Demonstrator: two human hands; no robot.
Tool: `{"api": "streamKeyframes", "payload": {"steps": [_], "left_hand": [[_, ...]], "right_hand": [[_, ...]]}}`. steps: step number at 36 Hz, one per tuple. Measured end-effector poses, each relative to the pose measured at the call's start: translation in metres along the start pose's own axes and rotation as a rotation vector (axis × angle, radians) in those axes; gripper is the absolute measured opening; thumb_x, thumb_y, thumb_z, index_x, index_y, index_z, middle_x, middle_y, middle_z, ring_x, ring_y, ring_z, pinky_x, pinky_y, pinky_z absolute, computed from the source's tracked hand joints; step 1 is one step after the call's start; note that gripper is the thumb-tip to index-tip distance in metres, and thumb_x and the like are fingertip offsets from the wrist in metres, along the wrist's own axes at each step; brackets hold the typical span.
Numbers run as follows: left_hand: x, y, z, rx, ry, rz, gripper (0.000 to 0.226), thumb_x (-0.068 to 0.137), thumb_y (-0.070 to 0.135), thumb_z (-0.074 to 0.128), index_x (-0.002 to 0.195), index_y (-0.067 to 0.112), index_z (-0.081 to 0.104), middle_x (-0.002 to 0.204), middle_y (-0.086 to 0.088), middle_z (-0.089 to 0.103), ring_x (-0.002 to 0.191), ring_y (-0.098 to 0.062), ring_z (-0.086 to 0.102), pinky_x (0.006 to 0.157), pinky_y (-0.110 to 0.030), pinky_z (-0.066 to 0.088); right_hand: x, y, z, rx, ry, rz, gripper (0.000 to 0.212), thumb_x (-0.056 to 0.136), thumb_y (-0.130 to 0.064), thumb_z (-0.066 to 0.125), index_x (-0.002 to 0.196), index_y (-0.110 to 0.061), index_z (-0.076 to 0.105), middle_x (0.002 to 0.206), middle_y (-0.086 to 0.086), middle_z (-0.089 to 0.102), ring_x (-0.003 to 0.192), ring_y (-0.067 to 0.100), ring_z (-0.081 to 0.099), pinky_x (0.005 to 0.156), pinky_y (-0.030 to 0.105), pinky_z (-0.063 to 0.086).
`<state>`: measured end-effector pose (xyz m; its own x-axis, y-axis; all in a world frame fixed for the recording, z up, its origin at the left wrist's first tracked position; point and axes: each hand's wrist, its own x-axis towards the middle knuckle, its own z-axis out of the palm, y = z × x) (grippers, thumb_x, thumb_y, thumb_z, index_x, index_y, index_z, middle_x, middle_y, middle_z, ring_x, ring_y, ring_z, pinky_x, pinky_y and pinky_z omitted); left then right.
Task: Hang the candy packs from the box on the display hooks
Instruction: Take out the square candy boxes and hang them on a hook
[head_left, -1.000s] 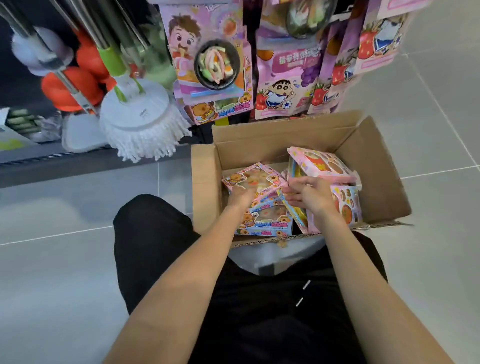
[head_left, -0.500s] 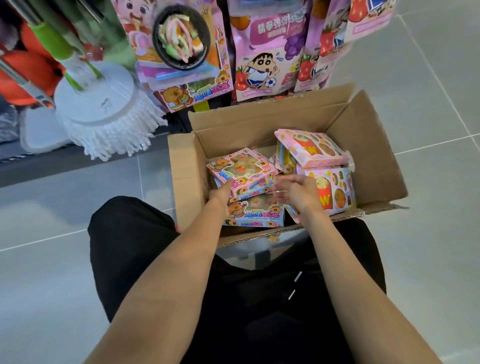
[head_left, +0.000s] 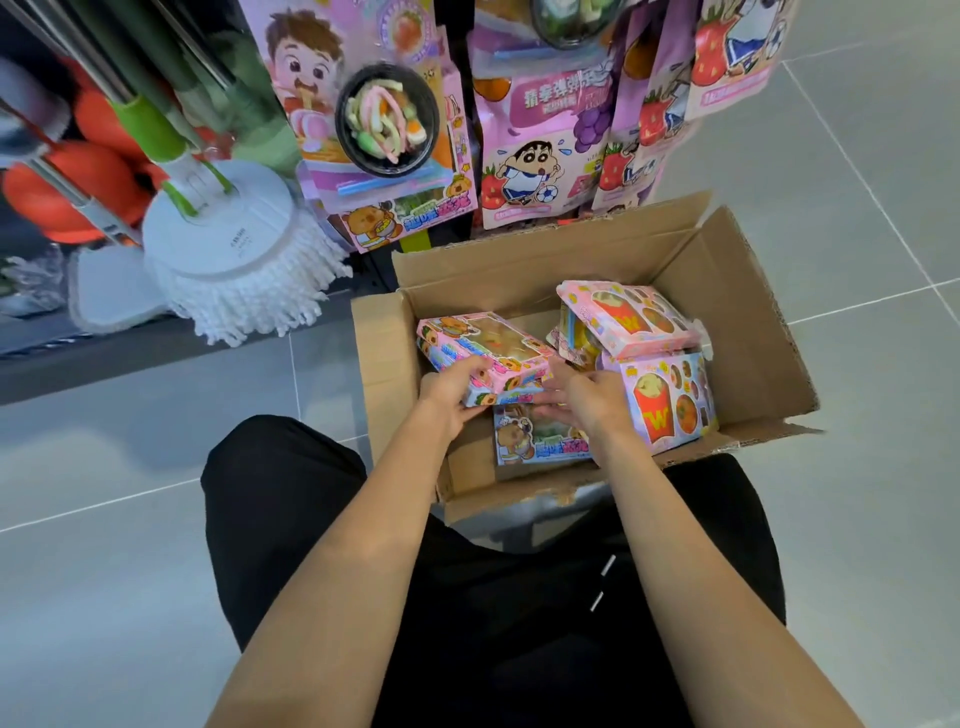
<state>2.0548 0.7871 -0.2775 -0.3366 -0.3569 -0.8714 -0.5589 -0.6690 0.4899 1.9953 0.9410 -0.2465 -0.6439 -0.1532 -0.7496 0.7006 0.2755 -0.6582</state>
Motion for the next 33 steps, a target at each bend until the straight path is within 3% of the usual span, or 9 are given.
{"api": "streamKeyframes", "payload": {"steps": [3,6,12,16,19,23,29,33], "left_hand": [[-0.004,-0.007,0.000,-0.032,0.022,0.024,0.047,0.076,0.010,0.081,0.118,0.003,0.062,0.106,-0.013,0.072,0.088,-0.023,0.070,0.069,-0.035,0.059],[-0.008,-0.014,-0.001,-0.064,0.040,0.040,0.043,0.077,0.011,0.080,0.115,0.003,0.063,0.107,-0.014,0.072,0.088,-0.023,0.070,0.071,-0.035,0.060],[-0.016,-0.022,0.000,-0.091,0.054,0.060,0.035,0.077,0.010,0.081,0.108,0.005,0.064,0.096,-0.008,0.073,0.082,-0.018,0.071,0.073,-0.033,0.060],[-0.026,-0.021,0.003,-0.077,0.051,0.085,0.027,0.077,0.008,0.081,0.099,0.009,0.064,0.089,-0.003,0.072,0.077,-0.015,0.070,0.065,-0.028,0.058],[-0.031,-0.020,0.000,-0.060,0.031,0.098,0.028,0.078,0.007,0.080,0.102,0.010,0.065,0.094,-0.005,0.074,0.079,-0.014,0.071,0.065,-0.028,0.057],[-0.034,-0.021,-0.008,-0.025,0.033,0.116,0.037,0.076,0.007,0.080,0.109,0.009,0.064,0.101,-0.007,0.075,0.084,-0.017,0.073,0.071,-0.033,0.060],[-0.037,-0.018,-0.015,0.020,0.022,0.154,0.057,0.069,0.013,0.086,0.120,0.012,0.060,0.100,-0.004,0.076,0.085,-0.017,0.076,0.067,-0.033,0.061],[-0.048,-0.018,-0.013,0.066,0.030,0.187,0.043,0.072,0.011,0.085,0.109,0.015,0.064,0.095,-0.001,0.077,0.084,-0.015,0.075,0.070,-0.032,0.060]], "right_hand": [[-0.001,0.000,0.003,-0.006,0.012,0.057,0.043,0.095,-0.037,0.066,0.107,0.003,0.060,0.093,0.017,0.073,0.082,0.029,0.075,0.068,0.032,0.063],[-0.002,0.002,0.008,-0.002,0.019,0.118,0.054,0.092,-0.041,0.068,0.119,0.004,0.056,0.095,0.021,0.073,0.083,0.032,0.076,0.075,0.038,0.063],[-0.006,0.006,0.016,0.125,0.006,0.170,0.051,0.091,-0.042,0.069,0.123,-0.009,0.050,0.104,0.021,0.071,0.095,0.030,0.073,0.071,0.031,0.061],[-0.003,0.008,0.020,0.149,-0.015,0.218,0.060,0.089,-0.046,0.069,0.133,-0.011,0.050,0.099,0.017,0.069,0.090,0.028,0.072,0.065,0.031,0.061],[-0.001,0.012,0.024,0.195,-0.022,0.246,0.065,0.088,-0.044,0.071,0.141,-0.016,0.046,0.104,0.017,0.070,0.090,0.028,0.072,0.060,0.031,0.061],[-0.002,0.017,0.031,0.231,-0.018,0.274,0.072,0.085,-0.041,0.075,0.145,-0.020,0.042,0.105,0.014,0.071,0.090,0.025,0.073,0.061,0.031,0.061],[-0.005,0.019,0.035,0.261,0.006,0.276,0.067,0.087,-0.032,0.077,0.142,-0.017,0.042,0.092,0.010,0.065,0.082,0.021,0.068,0.062,0.031,0.060],[-0.006,0.017,0.036,0.285,0.003,0.297,0.068,0.085,-0.031,0.078,0.142,-0.016,0.042,0.093,0.010,0.068,0.082,0.021,0.067,0.055,0.030,0.055]]}}
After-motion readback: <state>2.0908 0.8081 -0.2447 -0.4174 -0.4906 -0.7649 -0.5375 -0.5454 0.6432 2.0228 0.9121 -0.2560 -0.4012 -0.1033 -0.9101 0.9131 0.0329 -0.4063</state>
